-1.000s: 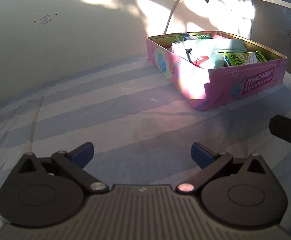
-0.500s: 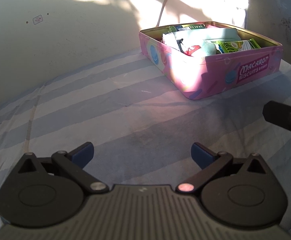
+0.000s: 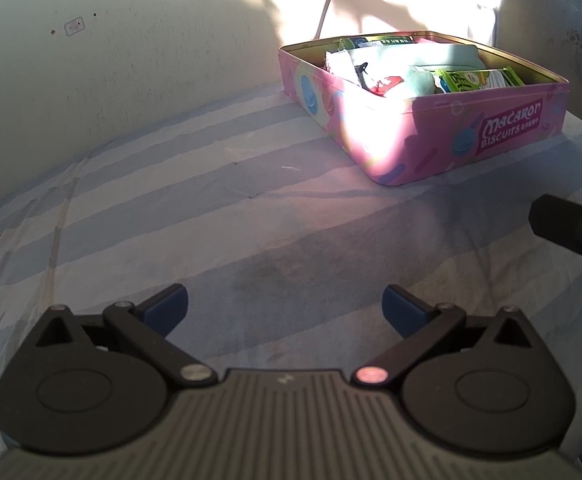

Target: Organize objects

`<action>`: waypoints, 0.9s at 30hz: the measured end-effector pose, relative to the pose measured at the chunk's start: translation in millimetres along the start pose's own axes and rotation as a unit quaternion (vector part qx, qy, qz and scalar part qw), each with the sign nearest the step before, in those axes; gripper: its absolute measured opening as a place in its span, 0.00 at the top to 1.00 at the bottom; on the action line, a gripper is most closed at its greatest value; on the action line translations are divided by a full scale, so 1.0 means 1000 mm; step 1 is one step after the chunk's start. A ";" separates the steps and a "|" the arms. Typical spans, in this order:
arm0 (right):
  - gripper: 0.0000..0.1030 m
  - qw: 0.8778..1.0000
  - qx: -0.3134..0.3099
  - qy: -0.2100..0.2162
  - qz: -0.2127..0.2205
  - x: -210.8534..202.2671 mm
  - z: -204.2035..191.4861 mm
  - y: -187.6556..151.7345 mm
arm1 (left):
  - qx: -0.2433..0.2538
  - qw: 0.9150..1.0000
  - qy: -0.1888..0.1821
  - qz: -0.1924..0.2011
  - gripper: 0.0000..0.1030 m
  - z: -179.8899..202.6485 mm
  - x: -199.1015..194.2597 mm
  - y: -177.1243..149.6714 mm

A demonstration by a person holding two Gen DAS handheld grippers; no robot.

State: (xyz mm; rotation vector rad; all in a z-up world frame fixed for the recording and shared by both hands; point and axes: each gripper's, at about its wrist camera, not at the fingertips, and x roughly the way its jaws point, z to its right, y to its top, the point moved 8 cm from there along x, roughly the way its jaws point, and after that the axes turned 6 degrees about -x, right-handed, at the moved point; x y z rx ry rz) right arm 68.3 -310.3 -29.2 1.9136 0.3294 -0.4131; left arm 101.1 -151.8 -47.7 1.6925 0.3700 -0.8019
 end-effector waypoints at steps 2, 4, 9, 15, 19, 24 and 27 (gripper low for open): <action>0.00 1.000 0.000 0.000 0.000 0.000 0.000 0.000 | 0.002 1.000 -0.001 -0.002 0.00 0.001 0.000 -0.001; 0.00 1.000 0.001 -0.001 0.000 0.000 0.001 -0.001 | 0.004 1.000 -0.002 -0.003 0.00 0.002 0.001 -0.001; 0.00 1.000 0.003 -0.001 0.000 0.001 0.002 -0.002 | 0.004 1.000 -0.003 -0.007 0.00 0.003 0.001 -0.002; 0.00 1.000 0.004 -0.001 -0.001 0.001 0.003 -0.002 | 0.004 1.000 -0.004 -0.011 0.00 0.005 0.001 -0.003; 0.00 1.000 0.003 -0.001 -0.001 0.001 0.003 -0.002 | 0.004 1.000 -0.004 -0.013 0.00 0.006 0.002 -0.004; 0.00 1.000 0.005 -0.001 -0.002 0.001 0.003 -0.003 | 0.002 1.000 -0.003 -0.016 0.00 0.007 0.002 -0.005; 0.00 1.000 0.005 -0.001 -0.003 0.001 0.003 -0.003 | 0.001 1.000 -0.005 -0.019 0.00 0.006 0.003 -0.005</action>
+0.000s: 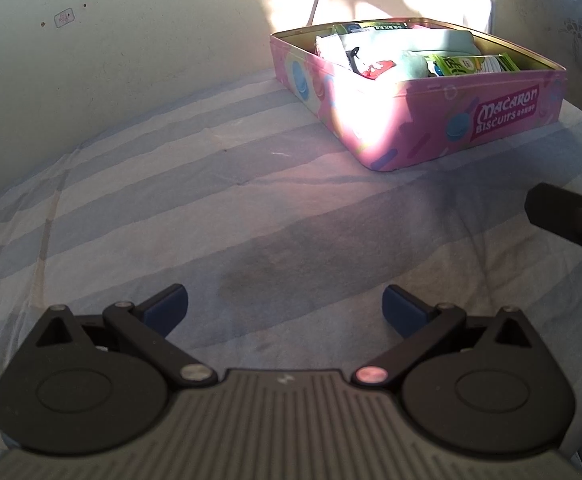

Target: Organize objects

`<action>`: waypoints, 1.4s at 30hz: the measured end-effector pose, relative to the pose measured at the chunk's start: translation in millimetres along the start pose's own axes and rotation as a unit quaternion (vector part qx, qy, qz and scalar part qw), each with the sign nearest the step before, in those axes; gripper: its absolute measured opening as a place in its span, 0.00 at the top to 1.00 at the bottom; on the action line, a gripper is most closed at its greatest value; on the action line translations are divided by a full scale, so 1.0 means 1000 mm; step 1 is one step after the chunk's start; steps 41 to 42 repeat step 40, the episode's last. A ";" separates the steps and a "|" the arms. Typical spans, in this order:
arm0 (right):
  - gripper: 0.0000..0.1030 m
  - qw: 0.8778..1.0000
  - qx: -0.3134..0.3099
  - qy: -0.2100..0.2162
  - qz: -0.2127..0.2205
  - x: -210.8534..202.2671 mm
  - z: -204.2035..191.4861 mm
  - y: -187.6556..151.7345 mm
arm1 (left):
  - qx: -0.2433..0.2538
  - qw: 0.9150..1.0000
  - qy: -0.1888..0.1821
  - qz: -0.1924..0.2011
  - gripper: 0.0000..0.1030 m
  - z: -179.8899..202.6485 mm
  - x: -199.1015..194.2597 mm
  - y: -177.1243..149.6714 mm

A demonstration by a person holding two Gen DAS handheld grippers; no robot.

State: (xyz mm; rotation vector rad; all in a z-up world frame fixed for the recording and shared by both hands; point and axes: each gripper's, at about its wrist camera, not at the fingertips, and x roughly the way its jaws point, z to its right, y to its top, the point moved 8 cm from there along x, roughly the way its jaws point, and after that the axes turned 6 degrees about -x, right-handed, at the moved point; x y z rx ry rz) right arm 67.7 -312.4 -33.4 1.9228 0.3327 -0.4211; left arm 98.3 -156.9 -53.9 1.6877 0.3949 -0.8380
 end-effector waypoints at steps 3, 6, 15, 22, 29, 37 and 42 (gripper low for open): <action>0.00 1.000 0.000 -0.001 -0.001 0.001 -0.001 -0.001 | 0.000 1.000 -0.001 -0.001 0.00 0.000 0.001 0.000; 0.00 1.000 0.001 -0.001 -0.001 0.001 -0.001 -0.001 | 0.000 1.000 -0.001 -0.002 0.00 0.000 0.001 0.000; 0.00 1.000 0.000 -0.002 -0.002 0.001 -0.001 -0.002 | -0.003 1.000 -0.003 -0.004 0.00 -0.001 0.001 -0.001; 0.00 1.000 0.000 -0.002 -0.002 0.001 -0.002 -0.002 | -0.005 1.000 -0.008 -0.005 0.00 -0.002 0.001 -0.001; 0.00 1.000 -0.002 -0.001 -0.003 0.003 -0.002 -0.002 | -0.006 1.000 -0.011 -0.005 0.00 -0.003 0.001 0.000; 0.00 1.000 -0.006 0.000 -0.006 0.005 -0.004 -0.002 | -0.013 1.000 -0.026 -0.006 0.00 -0.004 0.000 0.001; 0.00 1.000 -0.010 0.000 -0.007 0.005 -0.005 -0.001 | -0.017 0.999 -0.034 0.000 0.00 -0.004 -0.002 0.003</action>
